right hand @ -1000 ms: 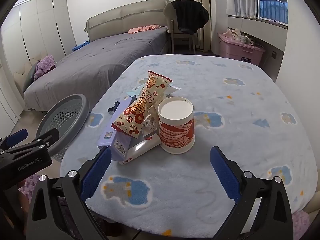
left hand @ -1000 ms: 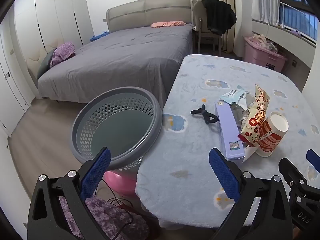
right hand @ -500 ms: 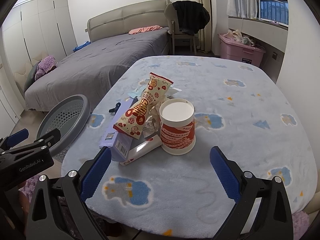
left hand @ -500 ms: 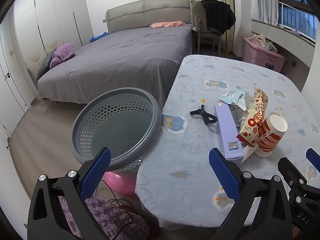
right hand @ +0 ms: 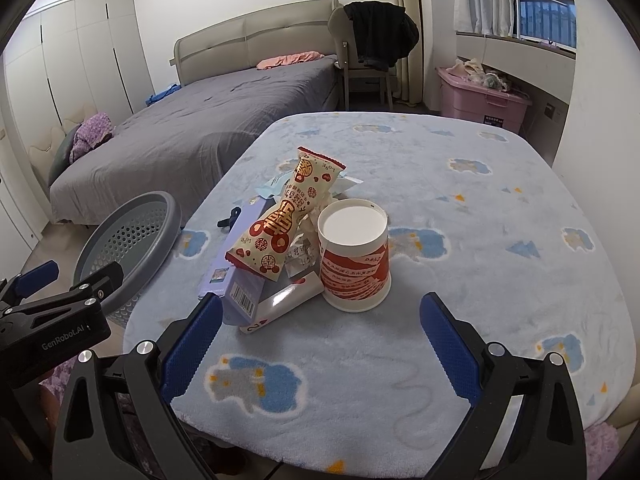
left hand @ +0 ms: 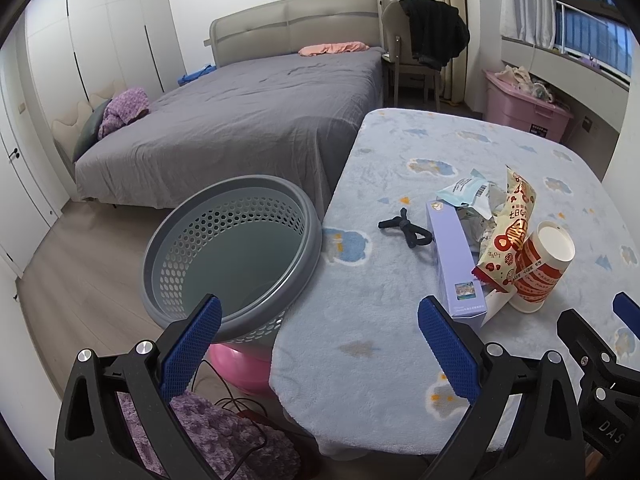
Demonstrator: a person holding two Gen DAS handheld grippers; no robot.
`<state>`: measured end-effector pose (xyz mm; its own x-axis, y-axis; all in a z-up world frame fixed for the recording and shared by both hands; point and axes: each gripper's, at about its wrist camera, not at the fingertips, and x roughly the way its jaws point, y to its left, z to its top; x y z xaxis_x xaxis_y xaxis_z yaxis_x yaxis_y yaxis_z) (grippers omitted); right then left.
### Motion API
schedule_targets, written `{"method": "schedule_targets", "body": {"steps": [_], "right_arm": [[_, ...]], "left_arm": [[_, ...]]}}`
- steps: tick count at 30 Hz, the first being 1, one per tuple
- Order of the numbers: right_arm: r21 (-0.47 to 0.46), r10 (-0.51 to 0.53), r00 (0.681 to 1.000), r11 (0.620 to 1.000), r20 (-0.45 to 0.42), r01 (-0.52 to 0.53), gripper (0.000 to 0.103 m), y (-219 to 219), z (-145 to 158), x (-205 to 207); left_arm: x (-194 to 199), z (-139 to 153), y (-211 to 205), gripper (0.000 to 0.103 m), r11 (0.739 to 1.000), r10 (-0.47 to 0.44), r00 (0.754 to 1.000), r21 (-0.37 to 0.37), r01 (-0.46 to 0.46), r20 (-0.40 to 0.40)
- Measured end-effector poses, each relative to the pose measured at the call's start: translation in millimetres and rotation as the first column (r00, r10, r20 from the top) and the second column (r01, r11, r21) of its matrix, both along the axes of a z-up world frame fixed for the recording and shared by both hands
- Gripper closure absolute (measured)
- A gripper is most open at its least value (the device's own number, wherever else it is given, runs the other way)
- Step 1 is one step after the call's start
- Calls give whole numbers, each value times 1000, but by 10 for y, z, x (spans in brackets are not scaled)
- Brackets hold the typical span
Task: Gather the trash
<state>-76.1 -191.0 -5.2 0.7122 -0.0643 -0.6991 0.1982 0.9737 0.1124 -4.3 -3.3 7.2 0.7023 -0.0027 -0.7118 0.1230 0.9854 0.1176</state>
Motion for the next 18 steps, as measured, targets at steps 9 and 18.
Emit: {"method": "schedule_targets", "body": {"steps": [9,18], "right_arm": [[3,1,1000,1000,0,-1,9,2,8,2],[5,1,1000,1000,0,-1,9,2,15,7]], "left_arm": [[2,-11,-1,6,1000,2,1000,0,-2,1],[-2,-4,-8,6,1000,2,1000,1,-2,0]]}}
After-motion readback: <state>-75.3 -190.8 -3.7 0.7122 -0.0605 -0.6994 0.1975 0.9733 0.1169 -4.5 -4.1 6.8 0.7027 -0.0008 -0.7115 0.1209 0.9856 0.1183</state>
